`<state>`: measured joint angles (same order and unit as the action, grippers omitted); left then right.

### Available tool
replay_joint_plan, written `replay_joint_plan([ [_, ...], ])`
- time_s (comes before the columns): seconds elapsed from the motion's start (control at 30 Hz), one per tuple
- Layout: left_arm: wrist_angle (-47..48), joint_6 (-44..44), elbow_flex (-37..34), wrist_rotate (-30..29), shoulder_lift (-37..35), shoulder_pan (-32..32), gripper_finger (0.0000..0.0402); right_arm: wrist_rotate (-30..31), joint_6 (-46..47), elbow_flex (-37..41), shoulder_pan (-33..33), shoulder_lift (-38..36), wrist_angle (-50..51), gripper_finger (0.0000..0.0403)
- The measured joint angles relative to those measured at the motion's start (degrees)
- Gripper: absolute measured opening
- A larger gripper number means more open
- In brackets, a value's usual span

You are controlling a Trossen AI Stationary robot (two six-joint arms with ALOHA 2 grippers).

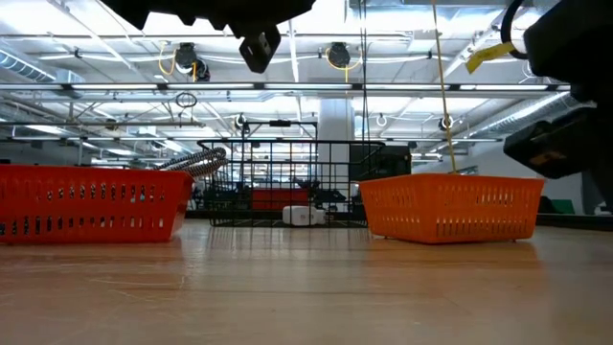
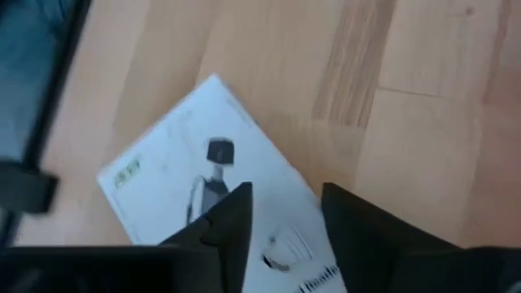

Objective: Pick and place items into bin
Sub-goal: Put the card reader box into the orange basket

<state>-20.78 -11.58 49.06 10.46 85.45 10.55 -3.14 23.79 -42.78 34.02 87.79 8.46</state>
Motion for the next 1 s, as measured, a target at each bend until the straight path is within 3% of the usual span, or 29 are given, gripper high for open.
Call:
replay_joint_plan([
  [0.2,-0.3,1.4,0.0,0.0,0.0,0.0,0.0047,3.2,-8.2,-5.5,0.0,0.0,8.2,0.0175],
  [0.43,-0.2,1.4,0.0,0.0,0.0,-0.4,0.0047,4.5,-12.3,-7.5,0.1,0.0,17.7,0.0171],
  [0.73,0.0,2.5,0.0,0.0,0.0,-0.3,0.0047,4.5,-13.3,-7.5,0.2,0.4,17.7,0.0169],
  [1.0,0.0,2.5,0.0,0.0,0.0,-0.3,0.0047,1.5,-15.9,-7.7,0.2,5.5,17.1,0.0169],
])
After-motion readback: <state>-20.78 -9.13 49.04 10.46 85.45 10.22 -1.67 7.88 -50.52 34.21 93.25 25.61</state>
